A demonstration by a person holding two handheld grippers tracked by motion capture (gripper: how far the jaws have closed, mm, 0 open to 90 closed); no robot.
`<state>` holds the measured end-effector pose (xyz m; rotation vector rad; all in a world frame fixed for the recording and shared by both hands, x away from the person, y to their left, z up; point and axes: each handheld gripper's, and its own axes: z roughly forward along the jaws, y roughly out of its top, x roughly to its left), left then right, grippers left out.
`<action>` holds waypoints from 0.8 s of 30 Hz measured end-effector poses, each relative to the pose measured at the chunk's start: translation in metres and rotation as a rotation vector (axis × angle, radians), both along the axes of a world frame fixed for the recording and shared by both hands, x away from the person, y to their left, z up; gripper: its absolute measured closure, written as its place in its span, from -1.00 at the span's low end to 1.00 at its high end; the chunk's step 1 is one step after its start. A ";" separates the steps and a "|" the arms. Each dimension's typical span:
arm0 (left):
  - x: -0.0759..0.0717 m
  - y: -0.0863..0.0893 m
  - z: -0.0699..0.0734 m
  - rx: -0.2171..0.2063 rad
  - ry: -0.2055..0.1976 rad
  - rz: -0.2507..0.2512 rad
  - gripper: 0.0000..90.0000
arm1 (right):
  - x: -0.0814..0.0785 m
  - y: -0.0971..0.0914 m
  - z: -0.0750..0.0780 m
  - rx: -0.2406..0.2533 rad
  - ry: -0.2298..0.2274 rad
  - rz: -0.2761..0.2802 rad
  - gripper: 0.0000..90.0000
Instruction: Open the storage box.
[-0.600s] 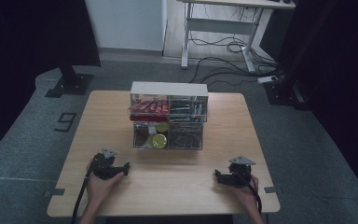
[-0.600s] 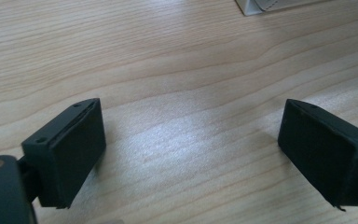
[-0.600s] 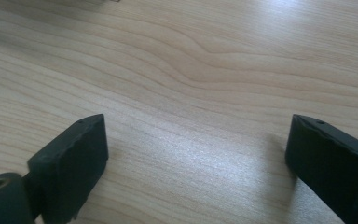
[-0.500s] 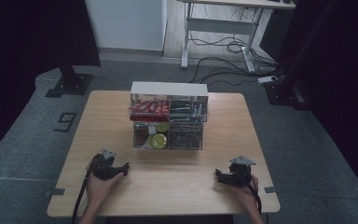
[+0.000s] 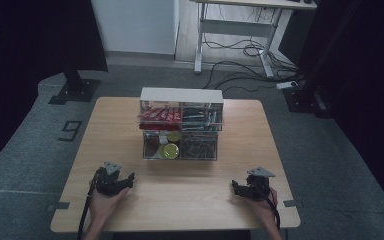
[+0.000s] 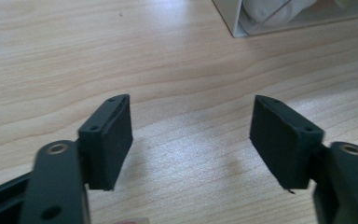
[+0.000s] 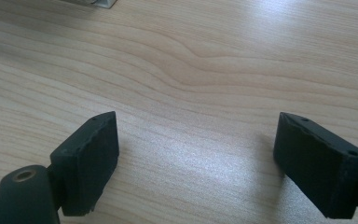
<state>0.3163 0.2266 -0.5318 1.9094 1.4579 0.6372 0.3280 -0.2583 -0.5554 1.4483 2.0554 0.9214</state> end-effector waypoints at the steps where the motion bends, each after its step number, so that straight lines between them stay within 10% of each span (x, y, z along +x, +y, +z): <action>1: 0.000 0.000 0.000 0.000 0.000 0.000 -0.23 | 0.000 0.000 0.000 0.000 0.000 0.000 -0.67; 24: -0.022 0.020 0.039 -0.106 -0.047 -0.064 0.89 | 0.000 0.000 0.000 0.003 -0.002 -0.007 -0.64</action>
